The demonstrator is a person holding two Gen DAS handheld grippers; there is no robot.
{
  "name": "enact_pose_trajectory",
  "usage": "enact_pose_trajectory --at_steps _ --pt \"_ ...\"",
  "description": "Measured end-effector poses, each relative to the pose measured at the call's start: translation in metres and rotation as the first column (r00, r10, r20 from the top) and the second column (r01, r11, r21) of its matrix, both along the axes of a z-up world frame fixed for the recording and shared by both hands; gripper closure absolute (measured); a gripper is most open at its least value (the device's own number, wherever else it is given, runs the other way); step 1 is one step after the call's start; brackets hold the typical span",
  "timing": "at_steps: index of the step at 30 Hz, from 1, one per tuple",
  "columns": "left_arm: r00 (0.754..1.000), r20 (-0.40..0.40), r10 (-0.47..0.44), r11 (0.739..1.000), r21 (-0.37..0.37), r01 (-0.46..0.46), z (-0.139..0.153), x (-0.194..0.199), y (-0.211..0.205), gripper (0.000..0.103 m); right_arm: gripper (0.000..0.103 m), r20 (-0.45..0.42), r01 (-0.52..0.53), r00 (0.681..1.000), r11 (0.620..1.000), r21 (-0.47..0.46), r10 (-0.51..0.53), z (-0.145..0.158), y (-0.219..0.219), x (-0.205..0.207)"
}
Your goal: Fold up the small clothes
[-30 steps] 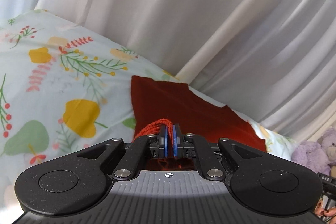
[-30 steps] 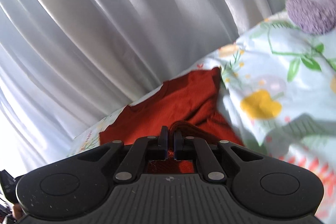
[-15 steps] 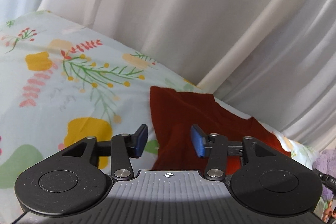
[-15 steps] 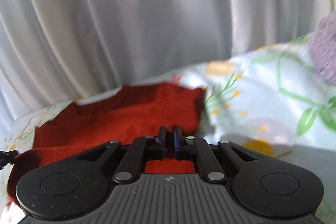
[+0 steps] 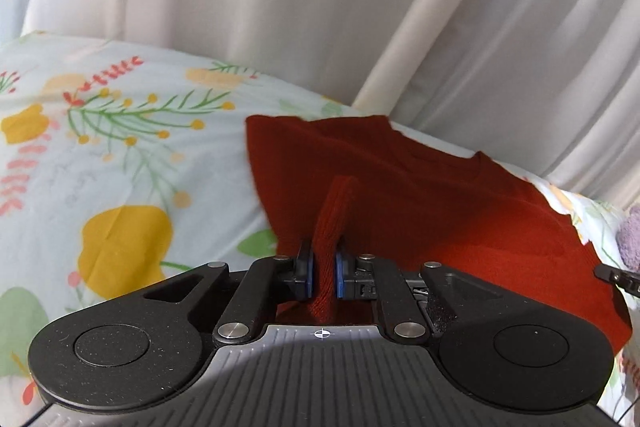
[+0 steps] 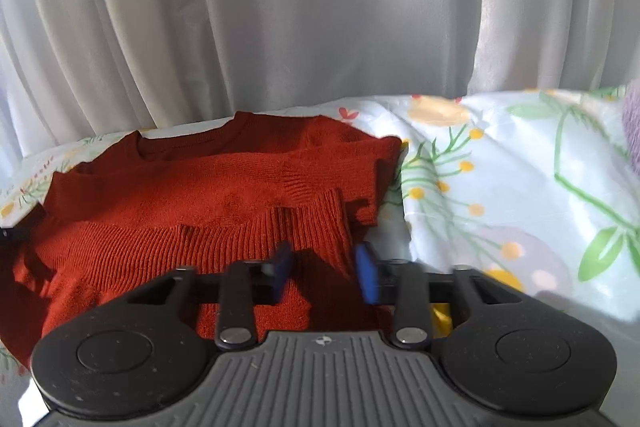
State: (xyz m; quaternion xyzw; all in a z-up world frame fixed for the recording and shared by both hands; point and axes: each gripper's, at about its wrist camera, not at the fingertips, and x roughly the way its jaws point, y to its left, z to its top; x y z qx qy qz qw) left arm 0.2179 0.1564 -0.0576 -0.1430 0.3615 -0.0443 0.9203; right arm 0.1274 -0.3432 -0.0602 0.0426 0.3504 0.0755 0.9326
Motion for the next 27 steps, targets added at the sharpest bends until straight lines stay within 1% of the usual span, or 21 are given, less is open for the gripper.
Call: enact_pose_trajectory --at_steps 1,3,5,7,8,10,11,12,13,15,17,19,21,24,27 --pt "1.0 -0.002 -0.018 1.0 0.003 0.018 0.001 0.001 -0.003 0.091 0.096 0.018 -0.011 1.0 1.0 -0.007 0.011 0.002 0.002 -0.003" --pt "0.999 -0.015 -0.032 0.999 0.013 0.032 0.0 0.006 -0.007 0.089 0.097 0.035 -0.053 0.998 0.999 0.001 0.053 0.005 0.005 -0.007" --pt "0.999 -0.039 -0.015 1.0 0.011 0.015 -0.004 0.012 -0.006 0.085 0.097 0.033 -0.066 0.997 0.998 -0.002 0.066 0.004 0.008 -0.005" --pt "0.999 -0.048 -0.018 1.0 0.0 0.018 -0.006 0.016 -0.007 0.084 0.094 0.004 -0.046 0.999 0.999 -0.001 0.046 0.0 0.006 0.002" --pt "0.999 -0.047 -0.022 1.0 0.009 0.022 -0.006 0.017 -0.008 0.085 0.092 -0.011 -0.034 0.999 0.999 0.004 0.034 -0.002 0.005 0.005" --pt "0.998 -0.049 -0.035 0.999 0.035 0.037 -0.006 0.019 -0.012 0.087 0.092 -0.021 -0.028 0.999 1.0 0.011 0.028 -0.006 0.004 0.009" --pt "0.998 -0.051 -0.036 0.999 0.036 0.038 -0.006 0.02 -0.013 0.09 0.092 -0.021 -0.03 0.999 1.0 0.009 0.03 -0.007 0.005 0.01" --pt "0.998 -0.047 -0.032 0.999 0.032 0.033 -0.005 0.019 -0.013 0.092 0.092 -0.023 -0.032 0.999 0.999 0.003 0.032 -0.007 0.006 0.011" --pt "0.999 -0.034 -0.029 0.999 0.027 0.03 -0.001 0.018 -0.013 0.092 0.094 -0.019 -0.03 0.999 1.0 -0.006 0.03 -0.007 0.008 0.011" --pt "1.0 0.014 -0.016 1.0 0.023 0.016 0.013 0.012 -0.009 0.093 0.096 0.002 -0.033 0.999 0.999 -0.031 0.033 -0.003 0.012 0.008" --pt "0.998 0.068 -0.01 1.0 0.008 0.01 0.033 0.009 -0.004 0.093 0.097 0.06 -0.039 0.997 0.997 -0.061 0.042 0.011 0.016 0.0" --pt "0.993 0.119 -0.001 1.0 0.002 0.001 0.053 0.008 -0.001 0.093 0.097 0.126 -0.036 0.991 0.998 -0.056 0.043 0.031 0.017 -0.007" --pt "0.986 0.165 0.009 1.0 0.012 -0.011 0.071 0.009 0.0 0.093 0.097 0.187 -0.03 0.982 0.998 -0.055 0.04 0.051 0.018 -0.009" --pt "0.976 0.218 0.022 1.0 0.015 -0.026 0.091 0.022 0.002 0.093 0.097 0.252 -0.015 0.967 0.998 -0.06 0.029 0.073 0.022 -0.001" --pt "0.968 0.248 0.037 0.998 0.042 -0.049 0.102 0.039 0.001 0.093 0.097 0.285 0.007 0.959 0.997 -0.073 0.014 0.085 0.027 0.016"
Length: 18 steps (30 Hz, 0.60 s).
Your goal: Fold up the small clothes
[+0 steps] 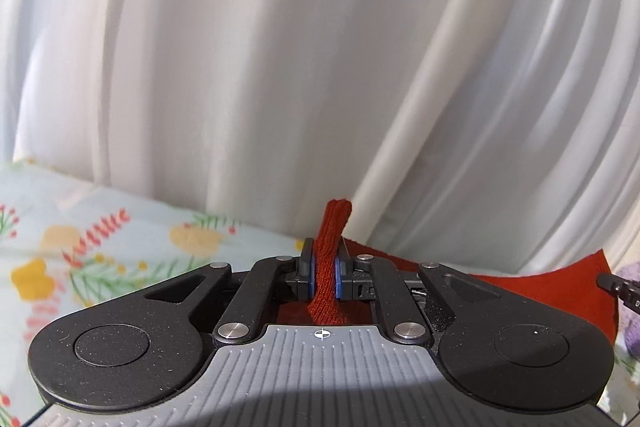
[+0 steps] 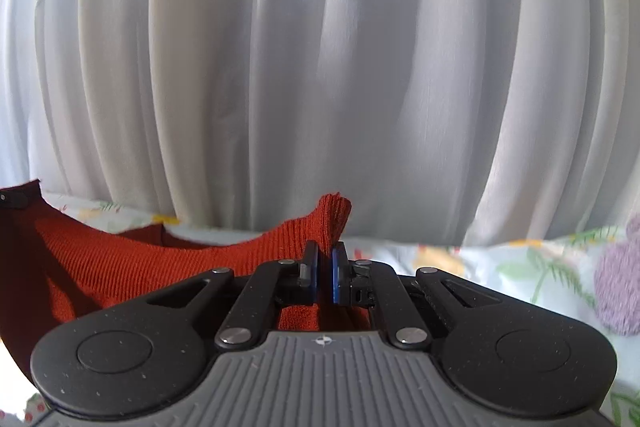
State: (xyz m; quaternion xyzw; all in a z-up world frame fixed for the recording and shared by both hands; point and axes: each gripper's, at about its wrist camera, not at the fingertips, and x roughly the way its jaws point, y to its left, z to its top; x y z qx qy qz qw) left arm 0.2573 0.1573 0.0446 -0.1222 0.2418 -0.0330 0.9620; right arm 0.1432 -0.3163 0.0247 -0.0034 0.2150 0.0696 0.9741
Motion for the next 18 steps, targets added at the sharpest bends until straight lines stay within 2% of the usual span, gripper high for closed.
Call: enact_pose_trajectory --at_steps 7,10,15,18 --pt "0.999 0.025 0.042 0.999 0.031 -0.043 0.004 0.052 -0.008 0.093 0.098 0.041 0.086 0.995 0.996 -0.019 -0.085 0.012 0.009 0.051" --pt "0.998 -0.022 0.053 0.997 0.057 -0.051 -0.011 0.073 -0.013 0.093 0.098 0.047 0.128 0.991 0.991 -0.041 -0.126 0.008 0.014 0.074" --pt "0.992 -0.099 0.079 0.993 0.097 -0.069 -0.044 0.091 -0.021 0.092 0.098 -0.048 0.151 0.987 0.987 -0.049 -0.153 -0.023 0.02 0.108" --pt "0.982 -0.12 0.143 0.984 0.122 -0.129 -0.054 0.095 -0.02 0.079 0.098 -0.077 0.167 0.982 0.985 -0.053 -0.17 -0.034 0.021 0.123"
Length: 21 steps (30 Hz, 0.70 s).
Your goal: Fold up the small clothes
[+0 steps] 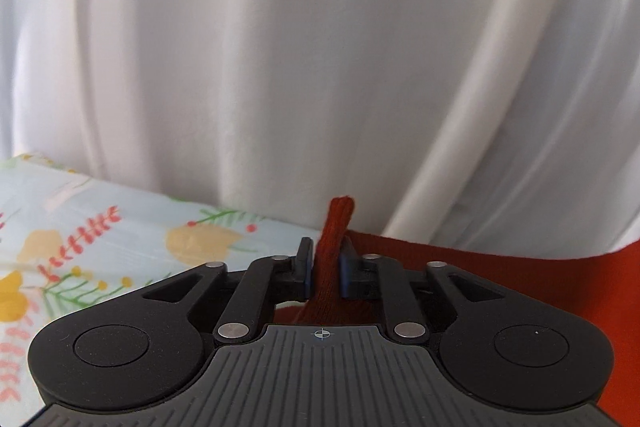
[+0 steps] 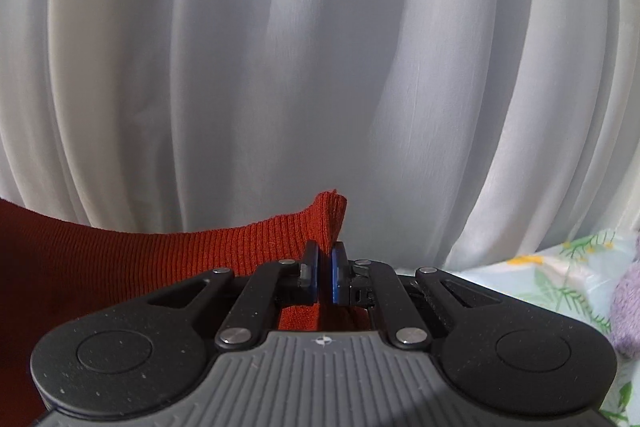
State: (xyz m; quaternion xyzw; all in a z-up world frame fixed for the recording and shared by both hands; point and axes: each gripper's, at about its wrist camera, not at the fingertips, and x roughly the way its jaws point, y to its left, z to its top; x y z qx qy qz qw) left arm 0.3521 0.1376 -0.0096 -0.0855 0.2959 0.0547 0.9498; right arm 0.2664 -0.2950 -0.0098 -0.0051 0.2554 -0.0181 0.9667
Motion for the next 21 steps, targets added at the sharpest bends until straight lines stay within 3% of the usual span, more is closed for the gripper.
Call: enact_pose_trajectory --at_steps 2,4,6,7,8,10,12,13,14,16,19,21 --pt "0.999 0.014 0.051 0.998 0.031 -0.051 0.0 -0.006 -0.001 0.073 0.097 -0.005 0.022 1.0 1.0 -0.006 -0.022 -0.003 0.0 0.007" --pt "0.998 0.055 0.031 1.0 -0.002 -0.031 -0.001 -0.013 -0.007 0.056 0.092 0.031 0.097 0.995 0.995 -0.008 -0.097 -0.001 -0.001 0.005" --pt "0.996 0.09 -0.009 0.998 -0.063 0.015 -0.009 -0.013 -0.021 0.043 0.089 0.056 0.113 0.991 0.989 0.092 -0.118 -0.002 -0.004 0.002" --pt "0.995 0.096 -0.033 0.996 -0.081 0.041 -0.017 -0.013 -0.031 0.034 0.086 0.04 0.091 0.994 0.978 0.186 -0.1 -0.006 -0.003 0.003" --pt "0.994 0.094 -0.048 0.994 -0.094 0.057 -0.025 -0.008 -0.04 0.03 0.085 0.008 0.044 0.999 0.953 0.3 -0.049 -0.014 0.001 0.006" --pt "0.994 0.094 -0.058 0.993 -0.096 0.066 -0.042 0.001 -0.056 0.023 0.085 -0.054 -0.068 0.992 0.862 0.503 0.11 -0.039 0.027 0.01" --pt "0.996 0.089 -0.018 0.998 -0.061 0.024 -0.058 0.009 -0.063 0.02 0.085 -0.069 -0.144 0.97 0.783 0.606 0.231 -0.061 0.06 0.016" --pt "0.997 0.08 0.0 0.999 -0.036 0.003 -0.065 0.012 -0.063 0.019 0.085 -0.071 -0.174 0.959 0.772 0.612 0.273 -0.069 0.076 0.019" --pt "0.998 0.057 0.013 1.0 -0.016 -0.012 -0.073 0.016 -0.06 0.018 0.084 -0.081 -0.189 0.953 0.784 0.592 0.292 -0.075 0.09 0.022" --pt "0.999 -0.011 0.031 0.998 -0.058 -0.032 -0.082 0.021 -0.051 0.019 0.083 -0.073 -0.219 0.953 0.834 0.506 0.295 -0.082 0.107 0.029" --pt "1.0 0.008 0.004 0.996 -0.089 -0.003 -0.079 0.009 -0.045 0.015 0.085 -0.093 -0.186 0.964 0.885 0.427 0.248 -0.084 0.092 0.043" --pt "1.0 0.009 -0.007 0.996 -0.09 0.007 -0.08 0.01 -0.045 0.013 0.086 -0.09 -0.146 0.979 0.941 0.304 0.181 -0.08 0.073 0.047"
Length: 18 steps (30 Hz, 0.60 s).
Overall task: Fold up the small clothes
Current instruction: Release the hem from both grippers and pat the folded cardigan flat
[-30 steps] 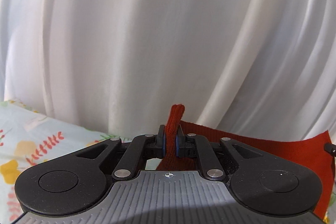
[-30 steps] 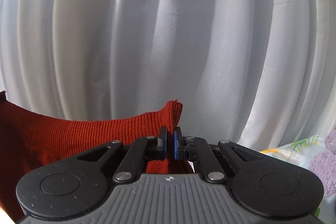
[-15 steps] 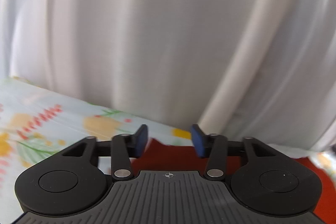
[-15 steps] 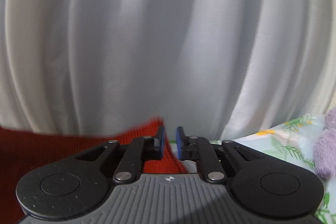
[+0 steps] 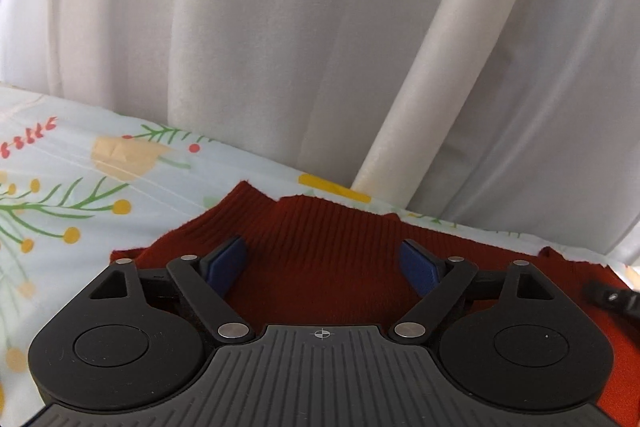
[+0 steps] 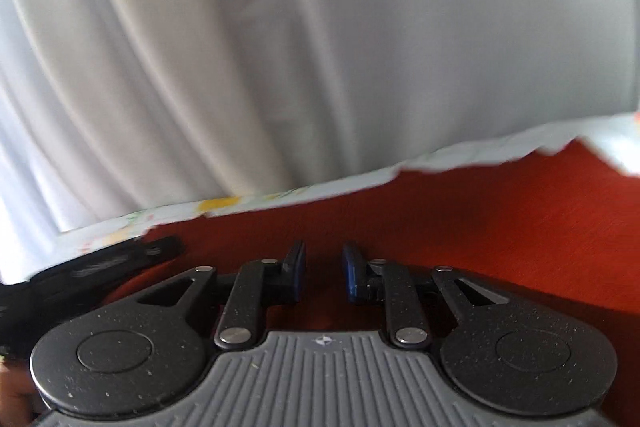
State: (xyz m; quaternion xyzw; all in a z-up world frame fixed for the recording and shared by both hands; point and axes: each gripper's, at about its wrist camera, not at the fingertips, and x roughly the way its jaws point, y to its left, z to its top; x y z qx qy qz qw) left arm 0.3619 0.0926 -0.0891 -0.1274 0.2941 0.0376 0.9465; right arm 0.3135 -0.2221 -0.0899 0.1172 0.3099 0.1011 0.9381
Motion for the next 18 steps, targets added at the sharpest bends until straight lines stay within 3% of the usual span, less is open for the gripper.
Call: enact_pose_trajectory --at_steps 1,4,6,8,10,12,15,18 --pt "1.0 0.002 -0.004 1.0 -0.007 0.004 0.0 0.0 0.001 0.012 0.086 -0.004 0.041 0.999 0.998 -0.04 -0.041 0.0 -0.015 0.003" --pt "1.0 0.012 -0.013 0.999 -0.037 0.014 -0.003 0.0 0.004 0.01 0.089 0.009 0.155 0.988 0.988 -0.004 -0.155 0.0 -0.075 -0.003" --pt "1.0 0.017 -0.014 0.999 -0.052 0.015 -0.002 -0.002 0.005 0.01 0.088 -0.015 0.269 0.963 0.963 -0.001 -0.269 0.0 -0.102 -0.008" --pt "1.0 0.026 -0.006 0.999 -0.054 0.007 0.0 -0.009 0.005 0.01 0.088 -0.019 0.326 0.945 0.945 0.022 -0.326 0.001 -0.12 -0.019" --pt "1.0 0.023 -0.016 1.0 -0.018 0.016 0.006 -0.018 0.001 0.01 0.087 0.017 0.366 0.93 0.93 -0.032 -0.366 0.012 -0.109 -0.031" --pt "0.997 0.031 -0.064 0.998 -0.018 0.065 0.011 -0.035 -0.007 0.01 0.084 0.093 0.315 0.946 0.948 -0.045 -0.31 0.027 -0.084 -0.049" --pt "0.991 0.05 -0.123 0.992 0.03 0.122 0.013 -0.063 -0.016 0.008 0.084 0.119 0.084 0.99 0.995 -0.044 -0.079 0.039 -0.036 -0.077" --pt "0.997 0.005 -0.079 0.991 0.108 0.078 0.008 -0.081 -0.01 0.008 0.084 0.098 -0.128 0.985 0.981 -0.147 0.143 0.032 0.013 -0.1"
